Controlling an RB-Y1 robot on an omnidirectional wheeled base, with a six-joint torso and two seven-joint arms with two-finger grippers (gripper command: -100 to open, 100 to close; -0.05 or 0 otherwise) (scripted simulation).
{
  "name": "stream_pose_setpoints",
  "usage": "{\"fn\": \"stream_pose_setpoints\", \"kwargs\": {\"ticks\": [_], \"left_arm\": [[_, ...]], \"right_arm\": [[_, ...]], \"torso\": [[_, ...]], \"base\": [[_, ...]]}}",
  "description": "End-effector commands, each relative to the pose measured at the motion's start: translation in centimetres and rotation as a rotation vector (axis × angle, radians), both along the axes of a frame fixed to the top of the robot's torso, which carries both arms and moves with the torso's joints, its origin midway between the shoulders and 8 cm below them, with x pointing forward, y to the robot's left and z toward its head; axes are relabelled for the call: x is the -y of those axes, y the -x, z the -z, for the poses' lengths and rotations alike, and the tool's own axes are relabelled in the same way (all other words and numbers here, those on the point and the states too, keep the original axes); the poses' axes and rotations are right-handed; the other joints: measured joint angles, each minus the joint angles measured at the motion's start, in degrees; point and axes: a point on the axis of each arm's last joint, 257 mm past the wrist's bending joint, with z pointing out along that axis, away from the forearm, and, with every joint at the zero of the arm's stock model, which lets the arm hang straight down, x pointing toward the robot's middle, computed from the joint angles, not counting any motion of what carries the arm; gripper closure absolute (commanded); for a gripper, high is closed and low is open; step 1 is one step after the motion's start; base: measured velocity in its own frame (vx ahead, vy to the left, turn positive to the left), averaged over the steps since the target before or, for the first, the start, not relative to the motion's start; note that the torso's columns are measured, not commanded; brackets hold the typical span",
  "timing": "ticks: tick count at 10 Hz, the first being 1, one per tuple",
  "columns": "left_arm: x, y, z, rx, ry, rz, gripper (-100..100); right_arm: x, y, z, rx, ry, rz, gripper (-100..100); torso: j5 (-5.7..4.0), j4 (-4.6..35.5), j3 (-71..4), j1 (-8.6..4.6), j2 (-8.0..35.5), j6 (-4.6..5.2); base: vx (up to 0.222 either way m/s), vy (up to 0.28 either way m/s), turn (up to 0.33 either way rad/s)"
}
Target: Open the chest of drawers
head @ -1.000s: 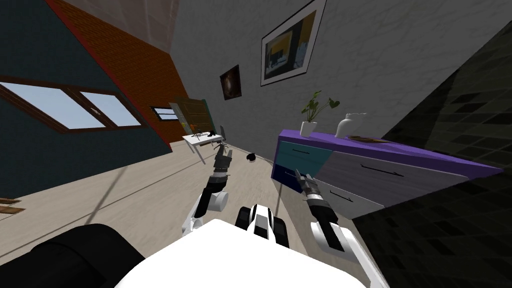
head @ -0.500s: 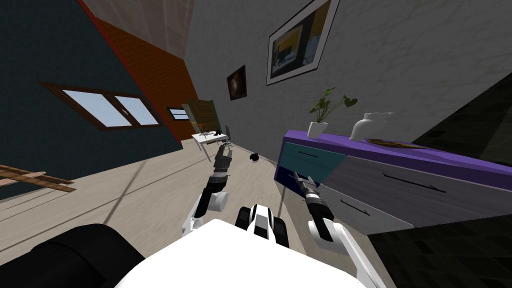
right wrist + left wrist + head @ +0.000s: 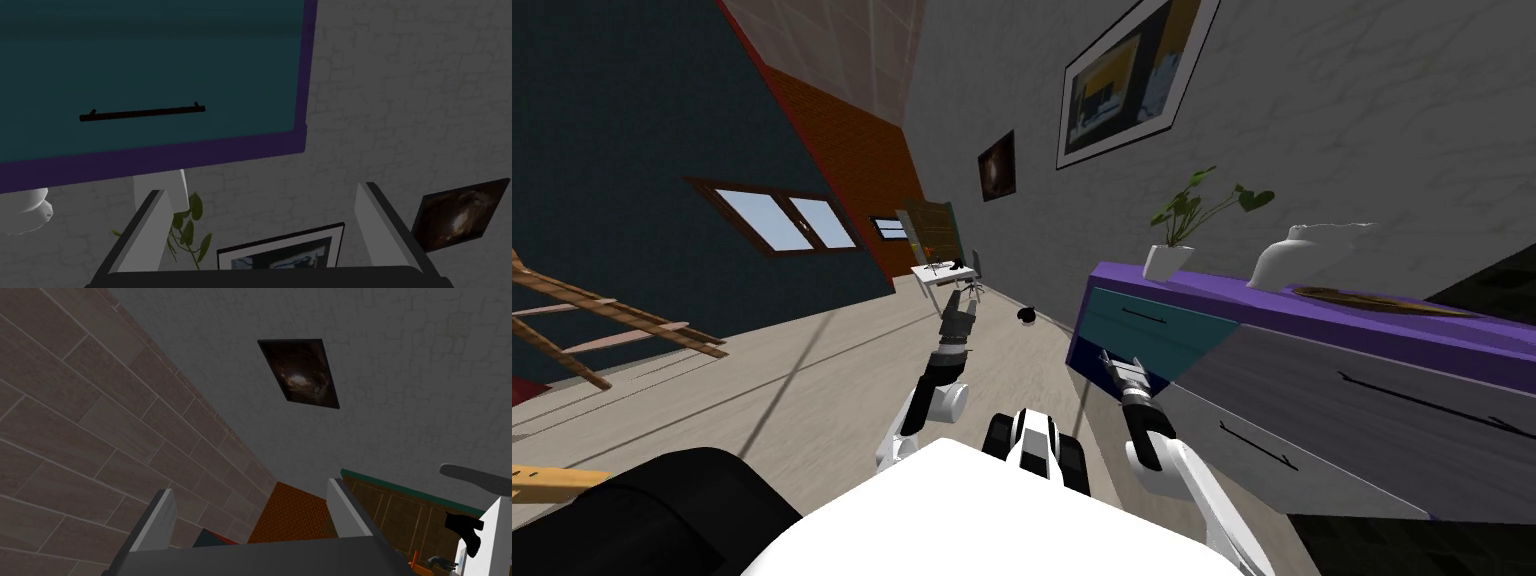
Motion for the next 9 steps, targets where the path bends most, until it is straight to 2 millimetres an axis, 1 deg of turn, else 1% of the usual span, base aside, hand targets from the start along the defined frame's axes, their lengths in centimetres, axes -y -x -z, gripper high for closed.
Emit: {"fn": "stream_pose_setpoints", "kwargs": {"ticks": [1, 2, 3, 4, 5, 6, 7, 8, 9], "left_arm": [[0.0, 0.0, 0.0, 0.000, 0.000, 0.000, 0], [0.0, 0.0, 0.0, 0.000, 0.000, 0.000, 0], [0.0, 0.0, 0.0, 0.000, 0.000, 0.000, 0], [0.0, 0.0, 0.0, 0.000, 0.000, 0.000, 0], [0.0, 0.0, 0.0, 0.000, 0.000, 0.000, 0], [0.0, 0.0, 0.0, 0.000, 0.000, 0.000, 0], [0.0, 0.0, 0.0, 0.000, 0.000, 0.000, 0], [0.0, 0.0, 0.0, 0.000, 0.000, 0.000, 0], [0.0, 0.0, 0.0, 0.000, 0.000, 0.000, 0]], "right_arm": [[1.6, 0.0, 1.4, -0.060, 0.139, 0.048, -100], [1.9, 0.1, 1.3, -0.065, 0.164, 0.061, -100], [2.8, 0.2, 2.2, -0.102, 0.228, 0.088, -100], [3.1, 0.3, 2.0, -0.104, 0.255, 0.095, -100], [4.2, 0.5, 2.8, -0.141, 0.325, 0.126, -100], [4.3, 0.5, 2.5, -0.140, 0.352, 0.128, -100], [5.3, 0.7, 3.1, -0.174, 0.422, 0.156, -100], [5.5, 0.8, 2.9, -0.174, 0.446, 0.161, -100], [6.6, 1.0, 3.2, -0.206, 0.519, 0.189, -100]], "torso": [[0.01, 0.0, 0.0, 0.02, 0.0, 0.03], [0.01, 0.0, 0.0, 0.03, 0.0, 0.00], [0.01, 0.0, 0.0, 0.02, 0.1, 0.03], [0.00, 0.0, 0.0, 0.00, 0.0, -0.01], [0.00, 0.0, 0.0, 0.02, 0.0, 0.03], [0.00, 0.0, 0.0, -0.01, 0.0, 0.00], [0.01, 0.0, 0.0, 0.03, 0.0, 0.03], [0.01, 0.0, 0.0, 0.03, 0.0, -0.01], [0.01, 0.0, 0.0, 0.04, 0.1, 0.03]], "base": [[0.042, -0.017, 0.140], [0.037, -0.021, 0.085], [0.042, -0.029, 0.160], [0.046, -0.028, 0.092], [0.053, -0.035, 0.154], [0.044, -0.029, 0.074], [0.049, -0.032, 0.134], [0.043, -0.028, 0.070], [0.054, -0.025, 0.109]]}}
